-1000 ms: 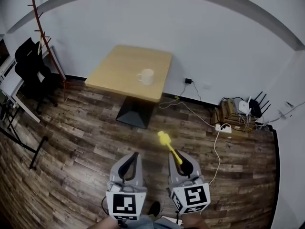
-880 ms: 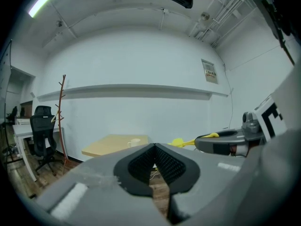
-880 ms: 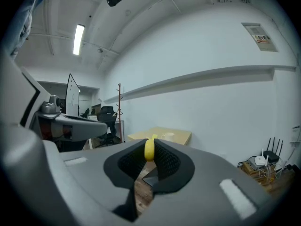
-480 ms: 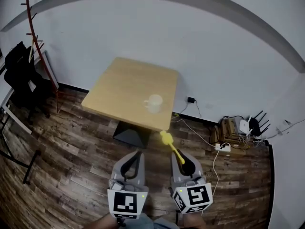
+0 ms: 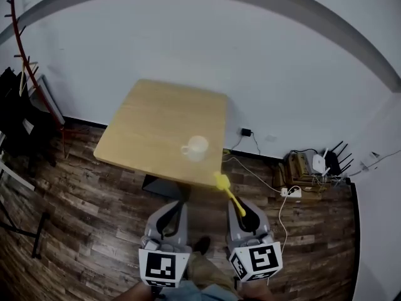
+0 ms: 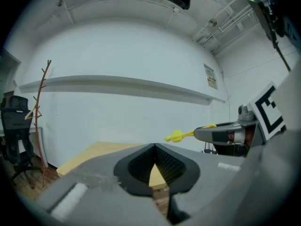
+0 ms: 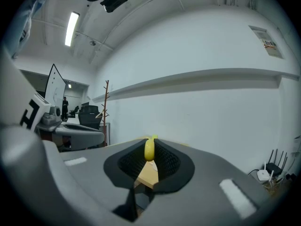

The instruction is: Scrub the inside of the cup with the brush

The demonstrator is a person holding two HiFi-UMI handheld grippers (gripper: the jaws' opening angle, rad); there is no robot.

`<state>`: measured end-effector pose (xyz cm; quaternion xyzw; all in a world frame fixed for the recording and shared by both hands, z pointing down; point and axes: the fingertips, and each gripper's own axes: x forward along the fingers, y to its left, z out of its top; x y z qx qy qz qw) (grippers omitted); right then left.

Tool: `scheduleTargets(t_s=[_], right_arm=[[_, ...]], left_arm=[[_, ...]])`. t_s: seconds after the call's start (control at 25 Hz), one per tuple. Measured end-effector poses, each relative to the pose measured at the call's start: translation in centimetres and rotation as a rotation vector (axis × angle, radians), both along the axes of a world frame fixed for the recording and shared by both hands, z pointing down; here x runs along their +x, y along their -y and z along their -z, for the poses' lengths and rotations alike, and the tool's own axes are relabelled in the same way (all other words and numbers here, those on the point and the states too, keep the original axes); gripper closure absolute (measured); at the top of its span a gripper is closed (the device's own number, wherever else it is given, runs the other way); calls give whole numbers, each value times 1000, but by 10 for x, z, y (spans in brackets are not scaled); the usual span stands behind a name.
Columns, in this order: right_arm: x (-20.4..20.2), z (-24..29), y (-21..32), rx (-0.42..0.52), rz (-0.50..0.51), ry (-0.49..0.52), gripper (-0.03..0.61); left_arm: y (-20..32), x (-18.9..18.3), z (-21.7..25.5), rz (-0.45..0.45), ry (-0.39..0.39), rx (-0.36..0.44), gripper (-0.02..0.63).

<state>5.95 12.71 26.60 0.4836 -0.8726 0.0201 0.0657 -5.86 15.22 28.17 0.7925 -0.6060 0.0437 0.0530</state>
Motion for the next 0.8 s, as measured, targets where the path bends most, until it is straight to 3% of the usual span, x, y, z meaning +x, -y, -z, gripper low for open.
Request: scheduleTargets(t_s=[0.12,0.4,0.8], right_arm=[[3,-11,25,-21,-11,7,537],[-1,-24,104,-43,36,38,537],[-21,12,191,0,190,103,537]], left_arm=[[25,1,-10,5,-33,-29,594],[98,9,-10,-8,-6,-25,594],[196,17,35,11,110,62,594]])
